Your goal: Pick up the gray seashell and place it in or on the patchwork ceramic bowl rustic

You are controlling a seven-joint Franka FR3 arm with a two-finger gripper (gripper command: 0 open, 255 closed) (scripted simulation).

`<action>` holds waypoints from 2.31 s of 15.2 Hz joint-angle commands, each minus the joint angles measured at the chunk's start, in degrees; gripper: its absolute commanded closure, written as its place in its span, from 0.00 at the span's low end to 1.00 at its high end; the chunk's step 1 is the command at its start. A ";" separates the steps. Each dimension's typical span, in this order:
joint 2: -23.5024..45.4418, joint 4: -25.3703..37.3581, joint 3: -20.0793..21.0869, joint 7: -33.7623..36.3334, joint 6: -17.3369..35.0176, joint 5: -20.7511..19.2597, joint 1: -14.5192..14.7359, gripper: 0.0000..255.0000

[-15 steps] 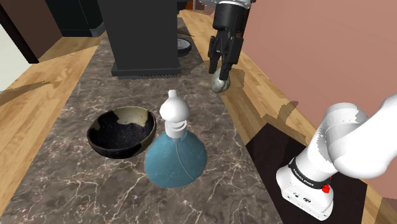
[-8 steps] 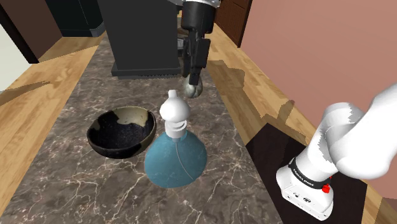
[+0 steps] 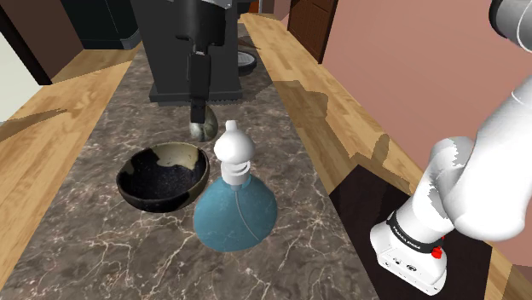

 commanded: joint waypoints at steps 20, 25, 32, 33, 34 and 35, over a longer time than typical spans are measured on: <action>15.44 9.59 2.56 4.42 7.82 -2.31 4.30 1.00; 15.43 8.94 2.56 4.22 8.42 -2.26 4.30 1.00; 15.43 8.95 2.56 4.22 8.41 -2.26 4.30 0.00; 15.43 8.95 2.56 4.22 8.41 -2.26 4.30 0.00; 15.43 8.95 2.56 4.22 8.41 -2.26 4.30 0.00; 15.43 8.95 2.56 4.22 8.41 -2.26 4.30 0.00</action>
